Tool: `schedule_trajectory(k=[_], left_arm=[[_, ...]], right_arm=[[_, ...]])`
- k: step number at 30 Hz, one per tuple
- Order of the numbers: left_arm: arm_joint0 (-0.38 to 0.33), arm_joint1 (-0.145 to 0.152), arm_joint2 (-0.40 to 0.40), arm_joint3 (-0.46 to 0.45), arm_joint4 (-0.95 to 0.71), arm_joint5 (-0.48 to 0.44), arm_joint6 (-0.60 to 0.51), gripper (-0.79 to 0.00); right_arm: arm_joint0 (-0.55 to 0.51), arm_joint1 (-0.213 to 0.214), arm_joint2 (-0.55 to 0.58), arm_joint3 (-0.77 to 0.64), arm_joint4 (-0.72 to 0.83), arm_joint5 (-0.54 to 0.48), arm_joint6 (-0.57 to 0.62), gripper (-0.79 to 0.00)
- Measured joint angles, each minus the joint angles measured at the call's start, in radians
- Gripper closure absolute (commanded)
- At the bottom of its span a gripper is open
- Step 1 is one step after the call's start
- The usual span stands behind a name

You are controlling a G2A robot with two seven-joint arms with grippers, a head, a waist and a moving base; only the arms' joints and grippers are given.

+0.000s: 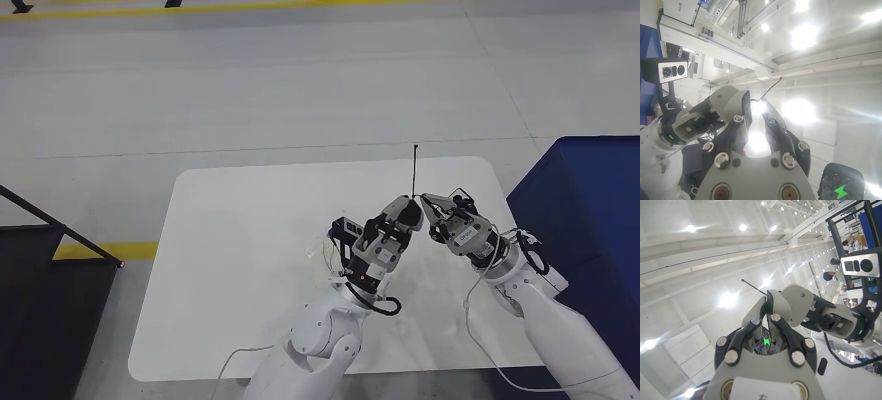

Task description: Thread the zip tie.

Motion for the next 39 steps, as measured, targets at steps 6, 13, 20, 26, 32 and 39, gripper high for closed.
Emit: schedule_trajectory(k=[6, 13, 20, 26, 32, 39], left_arm=[[0.003, -0.002, 0.002, -0.001, 0.006, -0.002, -0.008, 0.0], [0.007, -0.003, -0.001, 0.002, 0.02, 0.002, -0.01, 0.0], [0.01, -0.002, 0.0, 0.013, 0.049, 0.023, -0.022, 0.0], [0.01, 0.0, 0.004, 0.023, 0.1, 0.042, -0.026, 0.0], [0.015, 0.003, 0.006, 0.033, 0.147, 0.076, -0.026, 0.0], [0.022, 0.007, 0.001, 0.031, 0.17, 0.102, -0.03, 0.0]], right_arm=[[0.0, 0.0, 0.0, 0.0, 0.0, 0.0, 0.0, 0.0], [0.0, 0.0, 0.0, 0.0, 0.0, 0.0, 0.0, 0.0], [0.0, -0.008, 0.029, -0.016, -0.004, -0.015, -0.037, 0.0], [0.008, -0.014, 0.058, -0.02, -0.016, -0.006, -0.038, 0.0], [0.019, -0.021, 0.086, -0.024, -0.019, -0.007, -0.032, 0.0], [0.026, -0.03, 0.102, -0.024, -0.019, 0.008, -0.036, 0.0]])
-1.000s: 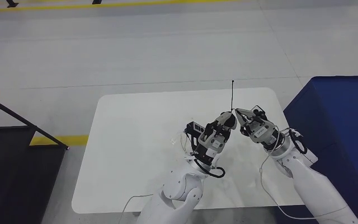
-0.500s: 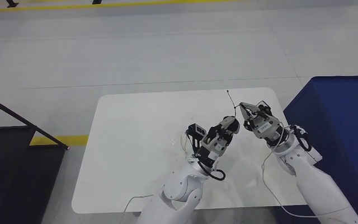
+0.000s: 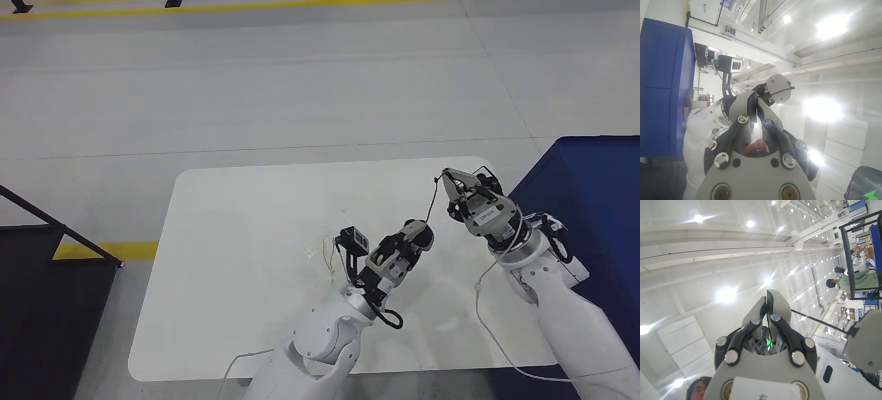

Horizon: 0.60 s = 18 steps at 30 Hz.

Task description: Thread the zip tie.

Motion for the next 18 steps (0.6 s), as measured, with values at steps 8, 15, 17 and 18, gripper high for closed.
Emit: schedule_trajectory(k=[8, 15, 17, 18], left_arm=[[0.003, 0.001, -0.01, -0.008, -0.005, -0.014, -0.011, -0.043], [0.006, 0.005, -0.026, -0.007, 0.009, -0.013, -0.01, -0.785], [0.008, 0.005, -0.031, -0.01, 0.003, -0.011, -0.011, -0.785], [0.011, 0.006, -0.036, -0.014, -0.004, -0.007, -0.011, -0.785]], right_arm=[[0.002, -0.013, -0.012, 0.002, -0.014, 0.008, -0.002, 0.0], [0.005, -0.024, -0.006, -0.002, 0.017, 0.019, 0.001, 0.0], [0.004, -0.027, -0.006, -0.004, 0.017, 0.022, 0.003, 0.0], [0.004, -0.028, -0.005, -0.005, 0.016, 0.024, 0.004, 0.0]])
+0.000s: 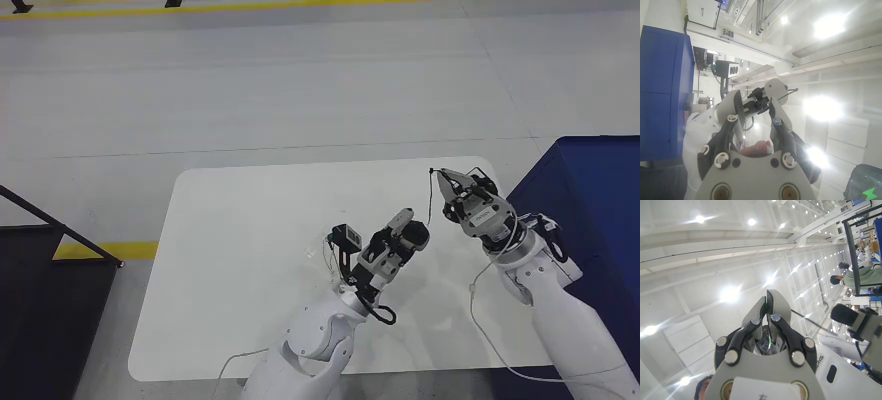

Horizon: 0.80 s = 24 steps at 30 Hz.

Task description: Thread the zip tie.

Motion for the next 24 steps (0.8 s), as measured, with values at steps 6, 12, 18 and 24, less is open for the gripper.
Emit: schedule_trajectory(k=[6, 12, 18, 24], left_arm=[[0.017, 0.012, -0.079, -0.01, 0.006, 0.018, 0.047, -0.785], [0.024, 0.039, -0.221, -0.052, 0.185, 0.047, 0.165, -0.785], [0.068, 0.057, -0.293, -0.153, 0.296, 0.083, 0.133, -0.785], [0.067, 0.057, -0.291, -0.15, 0.294, 0.082, 0.134, -0.785]], right_arm=[[0.004, -0.006, 0.015, -0.028, 0.022, 0.037, 0.004, 0.0], [-0.003, -0.004, 0.022, -0.125, 0.043, 0.202, -0.022, 0.0], [0.012, -0.003, 0.026, -0.191, -0.008, 0.239, -0.059, 0.0], [0.004, -0.007, -0.001, -0.191, 0.029, 0.272, -0.073, 0.0]])
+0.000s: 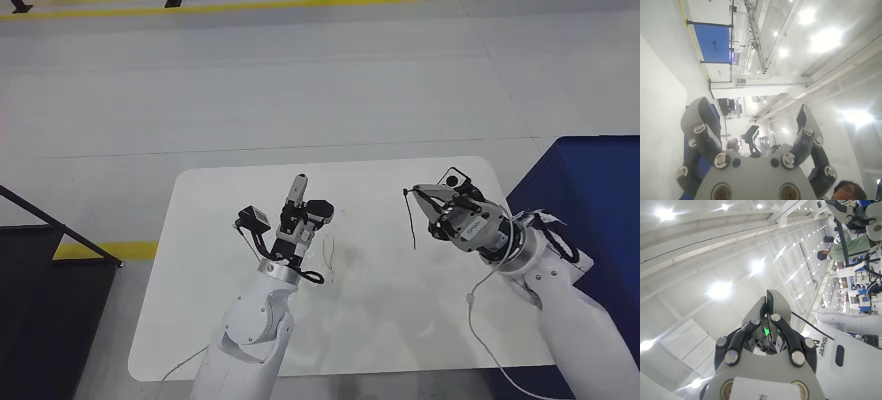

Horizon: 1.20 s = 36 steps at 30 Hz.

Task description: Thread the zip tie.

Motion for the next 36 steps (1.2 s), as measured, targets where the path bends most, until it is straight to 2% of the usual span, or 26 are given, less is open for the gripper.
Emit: schedule_trajectory(k=[5, 12, 15, 25, 28, 30, 33, 36], left_arm=[[0.0, 0.0, 0.0, 0.0, 0.0, 0.0, 0.0, -0.785], [0.0, 0.0, 0.0, 0.0, 0.0, 0.0, 0.0, -0.785], [0.0, 0.0, 0.0, 0.0, 0.0, 0.0, 0.0, -0.785], [0.0, 0.0, 0.0, 0.0, 0.0, 0.0, 0.0, -0.785], [0.0, 0.0, 0.0, 0.0, 0.0, 0.0, 0.0, -0.785], [0.0, 0.0, 0.0, 0.0, 0.0, 0.0, 0.0, -0.785], [0.0, 0.0, 0.0, 0.0, 0.0, 0.0, 0.0, -0.785], [0.0, 0.0, 0.0, 0.0, 0.0, 0.0, 0.0, -0.785]], right_arm=[[0.039, -0.016, -0.114, -0.156, 0.072, 0.085, -0.037, 0.0], [0.136, -0.047, -0.261, -0.281, 0.332, 0.13, -0.222, 0.0], [0.153, -0.052, -0.277, -0.281, 0.369, 0.131, -0.275, 0.0], [0.131, -0.055, -0.297, -0.284, 0.392, 0.135, -0.253, 0.0], [0.1, -0.063, -0.348, -0.307, 0.574, 0.209, -0.218, 0.0], [0.115, -0.068, -0.36, -0.316, 0.715, 0.241, -0.244, 0.0], [0.157, -0.072, -0.359, -0.321, 0.815, 0.258, -0.311, 0.0], [0.173, -0.075, -0.356, -0.324, 0.843, 0.261, -0.337, 0.0]])
